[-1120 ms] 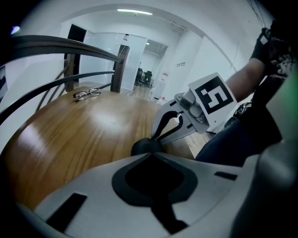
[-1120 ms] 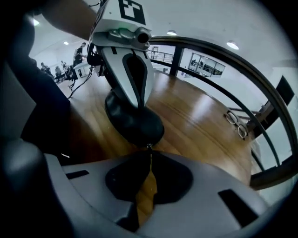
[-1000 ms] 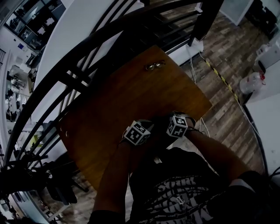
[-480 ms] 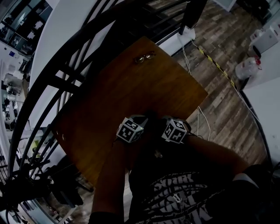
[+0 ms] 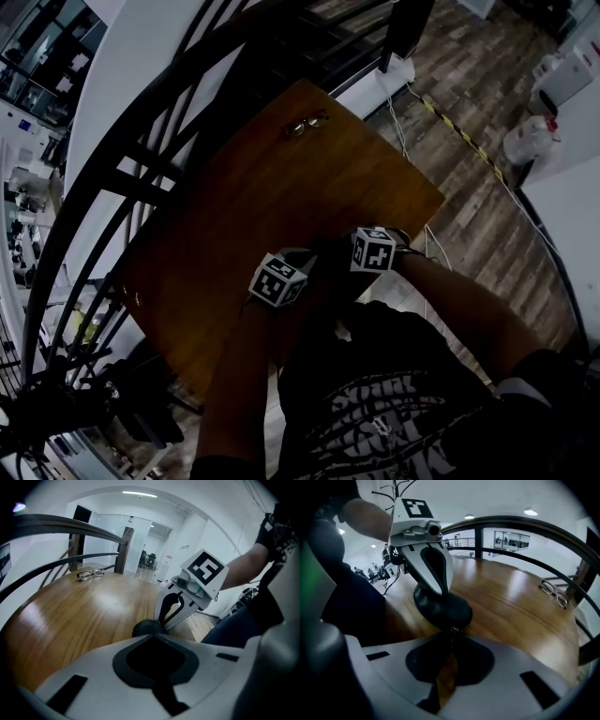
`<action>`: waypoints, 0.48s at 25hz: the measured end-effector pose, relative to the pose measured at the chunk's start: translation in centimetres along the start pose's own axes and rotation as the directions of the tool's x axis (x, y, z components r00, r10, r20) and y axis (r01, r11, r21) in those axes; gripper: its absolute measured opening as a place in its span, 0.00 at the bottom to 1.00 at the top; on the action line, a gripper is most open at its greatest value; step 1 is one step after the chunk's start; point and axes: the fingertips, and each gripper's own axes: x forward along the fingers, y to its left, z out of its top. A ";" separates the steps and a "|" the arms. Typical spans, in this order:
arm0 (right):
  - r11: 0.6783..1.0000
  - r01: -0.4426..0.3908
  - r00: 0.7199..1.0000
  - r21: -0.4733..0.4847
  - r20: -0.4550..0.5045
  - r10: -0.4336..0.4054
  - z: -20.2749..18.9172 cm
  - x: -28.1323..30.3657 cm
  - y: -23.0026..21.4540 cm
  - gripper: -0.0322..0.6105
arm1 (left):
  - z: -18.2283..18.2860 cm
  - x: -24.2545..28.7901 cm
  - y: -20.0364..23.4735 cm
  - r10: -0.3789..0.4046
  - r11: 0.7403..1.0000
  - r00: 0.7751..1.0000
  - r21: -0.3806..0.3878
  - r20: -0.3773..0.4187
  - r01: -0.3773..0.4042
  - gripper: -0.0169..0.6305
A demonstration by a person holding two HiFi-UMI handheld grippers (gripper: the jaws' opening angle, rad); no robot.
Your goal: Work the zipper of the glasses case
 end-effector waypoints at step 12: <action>0.990 0.092 0.992 -0.104 -0.073 -0.100 -1.0 -0.1 0.2 0.07 | -0.4 0.0 -1.1 -0.020 0.996 1.000 0.084 -0.014 0.021 0.04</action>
